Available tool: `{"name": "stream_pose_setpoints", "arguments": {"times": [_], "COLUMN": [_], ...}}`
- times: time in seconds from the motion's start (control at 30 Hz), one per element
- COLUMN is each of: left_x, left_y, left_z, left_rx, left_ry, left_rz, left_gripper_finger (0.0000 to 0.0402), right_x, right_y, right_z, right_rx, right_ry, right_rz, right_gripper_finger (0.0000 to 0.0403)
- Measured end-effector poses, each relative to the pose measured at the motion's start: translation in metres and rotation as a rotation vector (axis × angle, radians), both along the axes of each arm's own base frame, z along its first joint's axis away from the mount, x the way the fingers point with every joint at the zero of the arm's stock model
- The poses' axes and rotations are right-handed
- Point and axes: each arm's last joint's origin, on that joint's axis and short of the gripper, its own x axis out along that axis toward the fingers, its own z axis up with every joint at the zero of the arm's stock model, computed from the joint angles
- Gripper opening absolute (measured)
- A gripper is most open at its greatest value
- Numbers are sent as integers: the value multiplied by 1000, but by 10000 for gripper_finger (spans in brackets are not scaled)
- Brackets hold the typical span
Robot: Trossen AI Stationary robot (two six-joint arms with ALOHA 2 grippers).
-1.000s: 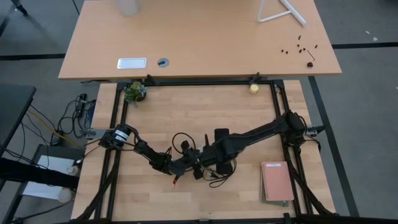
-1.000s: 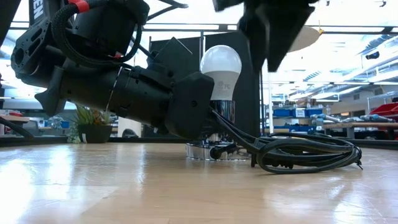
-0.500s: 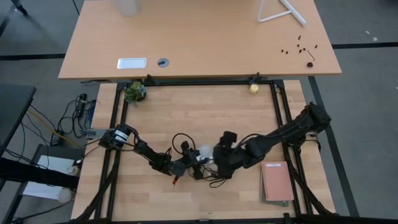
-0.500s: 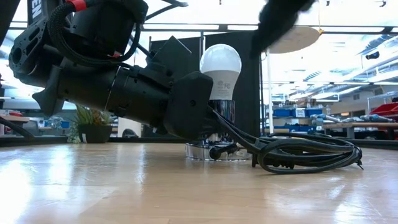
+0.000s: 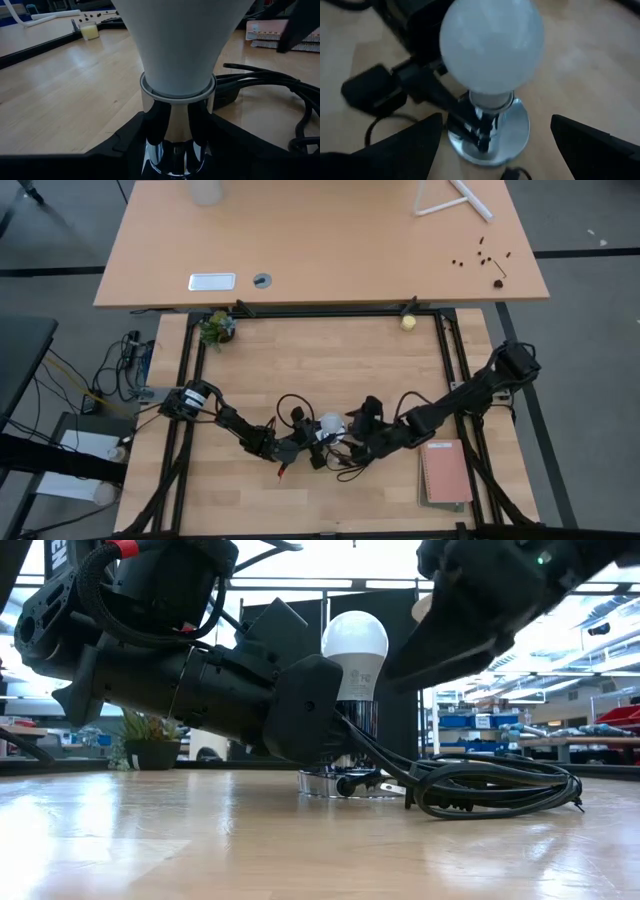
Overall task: Screw lightbulb
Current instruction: Remove the white lightbulb from the silver lamp
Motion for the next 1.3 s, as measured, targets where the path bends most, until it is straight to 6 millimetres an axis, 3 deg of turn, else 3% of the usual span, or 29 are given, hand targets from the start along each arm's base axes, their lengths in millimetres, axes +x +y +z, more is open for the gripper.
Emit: {"name": "stream_pose_setpoints", "arguments": {"times": [0.3, 0.6, 0.77, 0.9, 1.0, 1.17, 1.3], "left_x": [0, 0, 0, 0, 0, 0, 0], "left_y": [0, 1, 1, 0, 0, 0, 0], "left_z": [0, 0, 0, 0, 0, 0, 0], "left_rx": [-1, 2, 5, 3, 2, 1, 1], "left_ry": [-2, -1, 3, 4, 3, 2, 1], "left_rz": [0, 9, 7, 1, -1, -1, 0], "left_gripper_finger": [189, 188, 188, 188, 188, 188, 188], "right_x": [15, 15, 3, -18, -24, -11, -3], "right_y": [1, -10, -6, -9, -9, 8, 14], "right_z": [-10, -12, -21, -25, -25, -19, -8], "right_rx": [-77, -163, -189, -191, -82, -36, -75], "right_ry": [-136, -96, 1, 34, -5, -40, -124], "right_rz": [0, -65, -101, -293, -390, -174, -99], "right_gripper_finger": [380, 379, 379, 379, 379, 379, 379]}}
